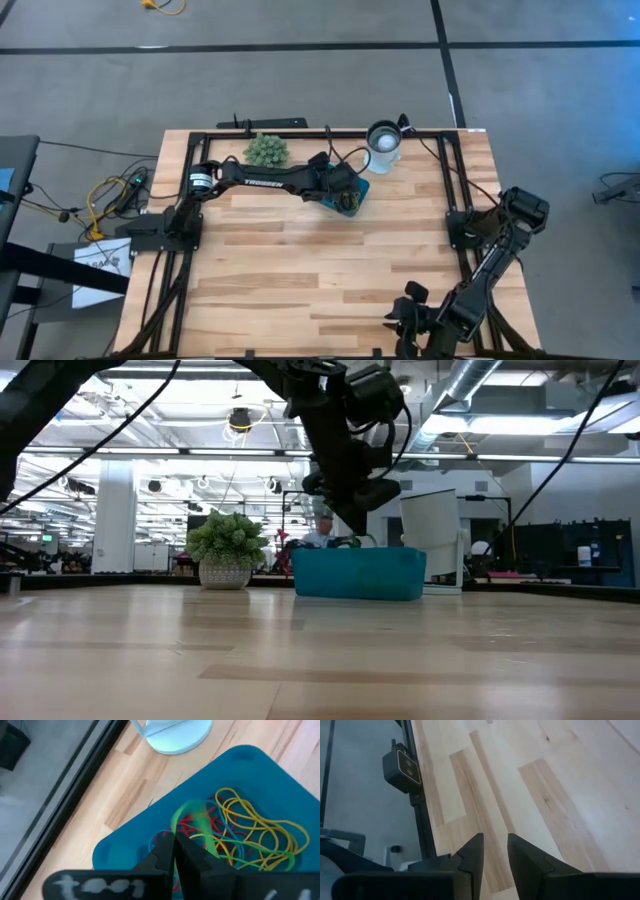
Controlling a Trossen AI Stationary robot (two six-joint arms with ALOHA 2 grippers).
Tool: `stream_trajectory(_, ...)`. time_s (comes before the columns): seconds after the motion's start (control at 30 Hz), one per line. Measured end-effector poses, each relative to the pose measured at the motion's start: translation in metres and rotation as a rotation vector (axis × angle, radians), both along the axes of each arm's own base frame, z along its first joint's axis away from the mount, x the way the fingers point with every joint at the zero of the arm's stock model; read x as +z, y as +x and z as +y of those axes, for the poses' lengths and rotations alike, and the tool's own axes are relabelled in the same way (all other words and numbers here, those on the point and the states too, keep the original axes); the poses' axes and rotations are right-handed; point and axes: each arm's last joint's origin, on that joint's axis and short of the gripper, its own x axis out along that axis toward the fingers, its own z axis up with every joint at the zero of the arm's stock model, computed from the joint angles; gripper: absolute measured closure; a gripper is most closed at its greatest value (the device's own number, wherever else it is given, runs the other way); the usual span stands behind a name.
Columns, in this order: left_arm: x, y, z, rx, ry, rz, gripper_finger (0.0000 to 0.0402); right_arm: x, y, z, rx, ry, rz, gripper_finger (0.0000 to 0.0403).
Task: Pick and place items into bin
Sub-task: Put the green rubber band into the blue bin
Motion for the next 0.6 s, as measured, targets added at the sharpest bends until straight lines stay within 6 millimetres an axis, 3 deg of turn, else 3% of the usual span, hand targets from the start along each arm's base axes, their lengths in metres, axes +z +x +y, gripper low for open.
stream_trajectory(0.6, -0.0005, 0.0007, 0.0015, -0.003, -0.026, -0.015, 0.0401, 0.0003, 0.0013, -0.0001, -0.002, 0.008, -0.002, 0.0321)
